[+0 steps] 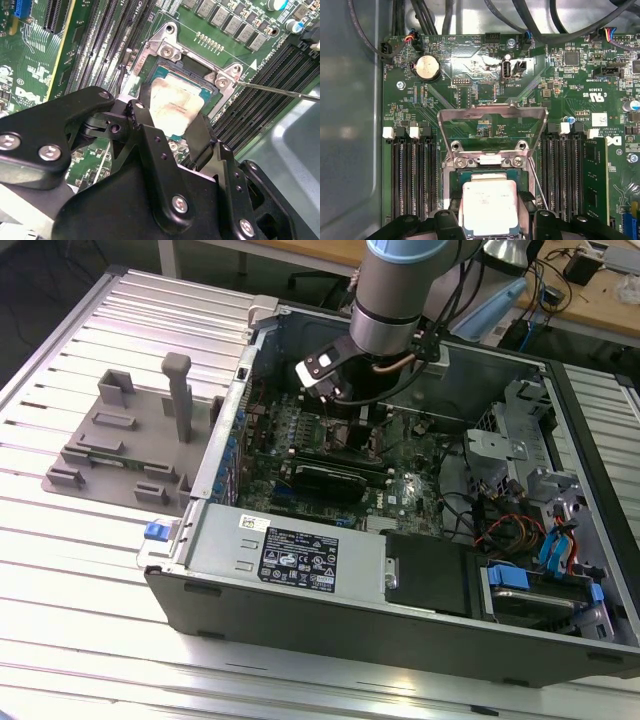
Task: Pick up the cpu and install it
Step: 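Place the cpu into insertion slot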
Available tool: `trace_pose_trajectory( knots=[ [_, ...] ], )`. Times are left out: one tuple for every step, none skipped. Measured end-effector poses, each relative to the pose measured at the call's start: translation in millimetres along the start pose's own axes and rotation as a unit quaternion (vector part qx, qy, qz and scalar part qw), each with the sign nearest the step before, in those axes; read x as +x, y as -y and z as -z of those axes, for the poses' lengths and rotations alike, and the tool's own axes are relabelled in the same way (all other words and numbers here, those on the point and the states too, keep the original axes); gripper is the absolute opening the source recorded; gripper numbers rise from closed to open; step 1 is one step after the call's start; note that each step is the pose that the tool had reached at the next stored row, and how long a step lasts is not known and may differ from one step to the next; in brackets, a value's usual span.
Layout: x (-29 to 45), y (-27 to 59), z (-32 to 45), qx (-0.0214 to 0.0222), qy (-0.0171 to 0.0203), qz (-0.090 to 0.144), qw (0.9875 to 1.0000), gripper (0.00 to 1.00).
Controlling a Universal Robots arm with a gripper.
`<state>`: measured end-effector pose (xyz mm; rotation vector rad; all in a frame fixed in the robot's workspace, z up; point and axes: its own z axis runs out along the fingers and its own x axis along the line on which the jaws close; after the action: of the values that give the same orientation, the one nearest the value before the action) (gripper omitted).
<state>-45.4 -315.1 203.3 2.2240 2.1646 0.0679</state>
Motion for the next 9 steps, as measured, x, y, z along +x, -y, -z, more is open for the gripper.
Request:
trace_pose_trajectory(
  knots=[
    [0.0,0.0,0.1,0.0001,0.0004,-0.007,1.0,0.53],
    [0.1,0.0,0.3,0.0,0.0004,-0.008,1.0,0.53],
    [0.1,-0.1,0.4,-0.0001,0.0003,-0.008,1.0,0.53],
    [0.1,0.0,0.4,-0.0001,0.0003,-0.009,1.0,0.53],
    [0.1,0.5,0.5,-0.0001,0.0004,-0.01,0.9999,0.53],
    [0.1,1.1,0.6,-0.0002,0.0006,-0.011,0.9999,0.53],
    [0.1,2.1,0.7,-0.0004,0.0007,-0.012,0.9999,0.53],
    [0.1,2.7,0.7,-0.0004,0.0007,-0.012,0.9999,0.53],
    [0.1,2.7,0.7,-0.0004,0.0007,-0.012,0.9999,0.53]
  ],
)
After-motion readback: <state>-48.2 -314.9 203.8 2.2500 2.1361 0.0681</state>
